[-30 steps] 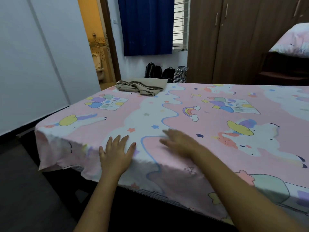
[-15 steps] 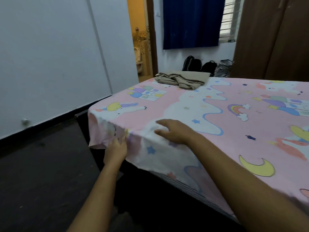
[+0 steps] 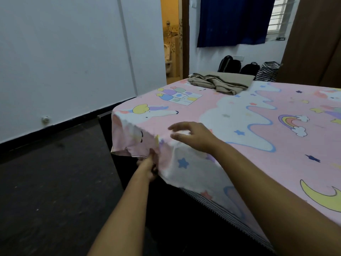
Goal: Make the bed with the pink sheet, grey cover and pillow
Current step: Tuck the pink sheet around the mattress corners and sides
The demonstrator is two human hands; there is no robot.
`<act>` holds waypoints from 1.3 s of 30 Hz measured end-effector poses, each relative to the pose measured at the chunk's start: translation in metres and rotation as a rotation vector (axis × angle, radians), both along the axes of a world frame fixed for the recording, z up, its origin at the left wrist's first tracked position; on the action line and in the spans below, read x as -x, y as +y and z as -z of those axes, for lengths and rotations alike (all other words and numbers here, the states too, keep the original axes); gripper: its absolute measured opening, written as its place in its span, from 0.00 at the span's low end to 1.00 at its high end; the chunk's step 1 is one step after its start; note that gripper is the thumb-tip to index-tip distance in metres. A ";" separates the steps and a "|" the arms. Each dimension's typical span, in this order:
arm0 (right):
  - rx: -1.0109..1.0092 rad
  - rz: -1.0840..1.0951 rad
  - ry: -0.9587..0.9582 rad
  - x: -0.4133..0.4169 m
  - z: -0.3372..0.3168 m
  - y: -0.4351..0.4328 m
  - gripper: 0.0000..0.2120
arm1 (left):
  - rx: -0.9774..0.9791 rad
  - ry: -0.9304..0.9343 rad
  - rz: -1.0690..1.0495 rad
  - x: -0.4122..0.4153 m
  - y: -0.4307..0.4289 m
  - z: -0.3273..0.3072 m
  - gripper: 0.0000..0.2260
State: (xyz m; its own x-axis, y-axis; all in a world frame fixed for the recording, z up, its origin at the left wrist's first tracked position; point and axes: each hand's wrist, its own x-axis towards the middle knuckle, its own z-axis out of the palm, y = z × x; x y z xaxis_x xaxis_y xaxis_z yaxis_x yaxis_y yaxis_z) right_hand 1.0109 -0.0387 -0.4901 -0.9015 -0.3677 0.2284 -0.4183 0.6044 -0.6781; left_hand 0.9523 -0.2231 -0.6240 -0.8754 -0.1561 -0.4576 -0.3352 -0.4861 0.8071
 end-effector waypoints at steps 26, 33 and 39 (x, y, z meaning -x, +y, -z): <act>-0.898 -0.002 0.292 0.011 0.042 -0.028 0.43 | 0.101 -0.140 -0.150 0.009 -0.050 0.003 0.12; -0.255 -0.165 0.102 0.047 -0.007 -0.050 0.15 | -0.312 0.158 -0.246 0.049 -0.096 -0.001 0.31; -0.676 -0.166 0.193 0.107 0.003 -0.115 0.32 | 0.102 0.157 -0.394 0.063 -0.110 -0.014 0.13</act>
State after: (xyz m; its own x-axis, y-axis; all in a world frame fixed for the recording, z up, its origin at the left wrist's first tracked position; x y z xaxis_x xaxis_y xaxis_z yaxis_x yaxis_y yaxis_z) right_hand 0.9042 -0.1532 -0.4932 -0.7883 -0.6130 0.0520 -0.6152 0.7840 -0.0833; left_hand 0.8888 -0.3334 -0.6095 -0.7977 -0.5294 -0.2888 -0.0099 -0.4673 0.8840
